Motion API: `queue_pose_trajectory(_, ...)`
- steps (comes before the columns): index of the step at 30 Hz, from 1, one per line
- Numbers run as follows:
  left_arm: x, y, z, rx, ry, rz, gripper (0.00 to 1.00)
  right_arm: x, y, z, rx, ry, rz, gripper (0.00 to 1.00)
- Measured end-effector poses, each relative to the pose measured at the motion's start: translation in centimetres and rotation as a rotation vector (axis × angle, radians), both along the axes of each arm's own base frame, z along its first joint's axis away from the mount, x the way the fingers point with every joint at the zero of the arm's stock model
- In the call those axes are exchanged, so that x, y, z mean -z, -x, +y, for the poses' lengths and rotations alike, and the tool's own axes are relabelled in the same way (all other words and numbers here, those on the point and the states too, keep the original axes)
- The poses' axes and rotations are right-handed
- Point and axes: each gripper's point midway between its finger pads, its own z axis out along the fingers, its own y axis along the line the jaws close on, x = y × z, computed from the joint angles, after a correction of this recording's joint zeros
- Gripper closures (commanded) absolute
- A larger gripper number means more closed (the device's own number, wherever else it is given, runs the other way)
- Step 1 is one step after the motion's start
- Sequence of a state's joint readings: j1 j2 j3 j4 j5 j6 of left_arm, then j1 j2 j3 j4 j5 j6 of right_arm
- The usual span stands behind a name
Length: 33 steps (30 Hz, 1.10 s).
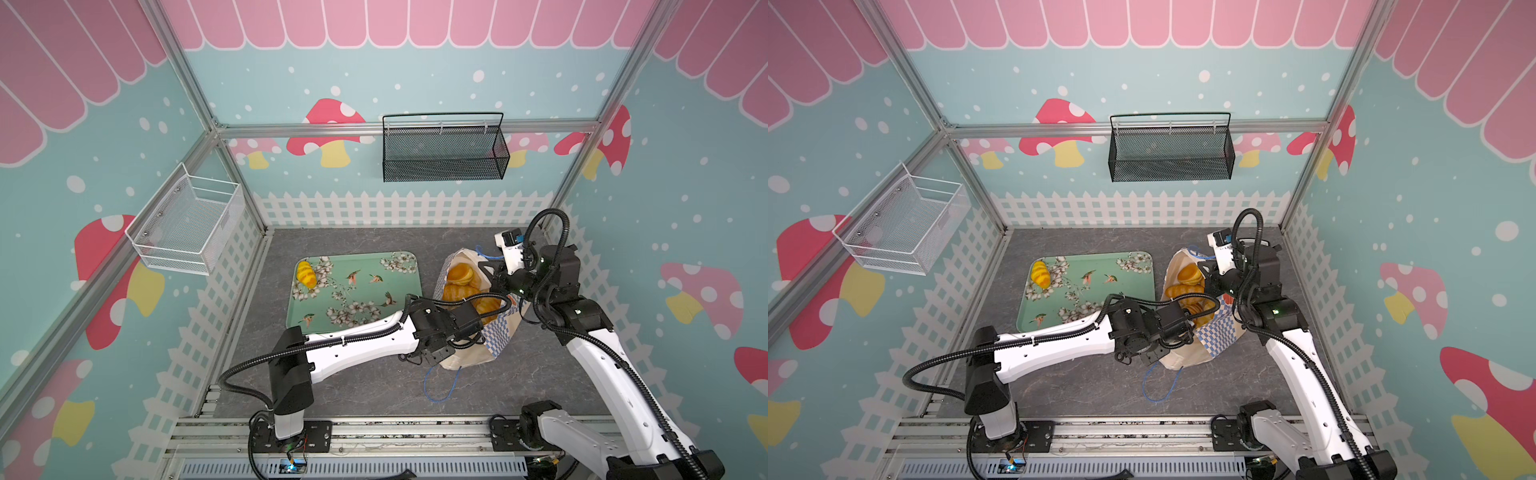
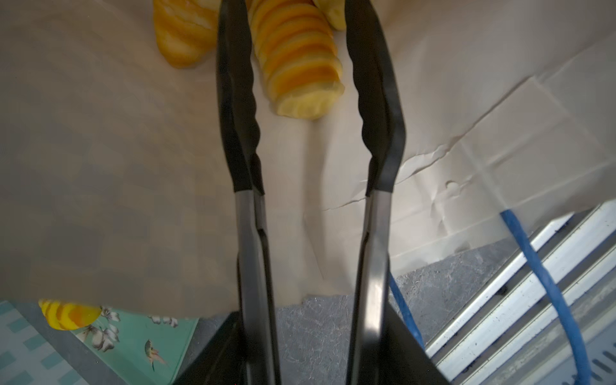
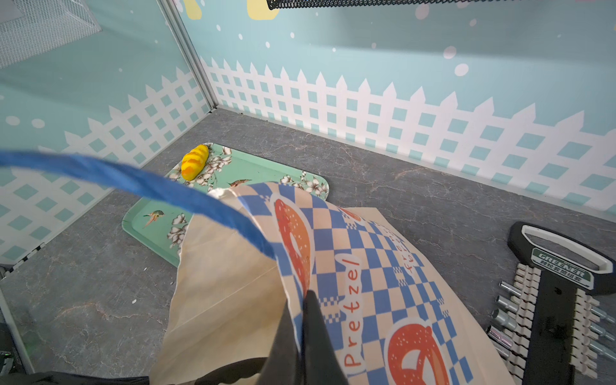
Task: Take the fake bread out of the paper bag
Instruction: 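Open the tongs and swing the left gripper over to the paper bag, then lower the open tongs into the bag around a yellow bread with the left gripper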
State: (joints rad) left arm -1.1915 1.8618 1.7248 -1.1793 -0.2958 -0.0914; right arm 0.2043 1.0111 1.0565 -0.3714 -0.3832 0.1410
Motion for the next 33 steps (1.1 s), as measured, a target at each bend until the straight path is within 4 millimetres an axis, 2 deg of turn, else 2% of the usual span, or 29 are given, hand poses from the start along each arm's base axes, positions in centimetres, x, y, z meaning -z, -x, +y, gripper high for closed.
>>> queue_pose_trajectory(7, 1.1, -0.4, -0.9, -0.060, -0.027, 0.024, 0.43, 0.1, 0.1, 0.0, 0.004, -0.018, 0.005, 1.00)
queue_pose_trajectory(21, 4.1, -1.7, -0.8, -0.120, -0.133, -0.010, 0.43, 0.4, 0.3, 0.1, 0.001, -0.025, 0.019, 1.00)
queue_pose_trajectory(27, 4.6, -1.9, -1.5, -0.119, -0.102, -0.002, 0.43, 0.4, 0.3, 0.1, 0.001, -0.026, 0.020, 1.00)
queue_pose_trajectory(33, 6.2, -2.1, -1.7, -0.131, -0.069, 0.036, 0.43, 0.6, 0.4, 0.1, 0.003, -0.026, 0.029, 1.00)
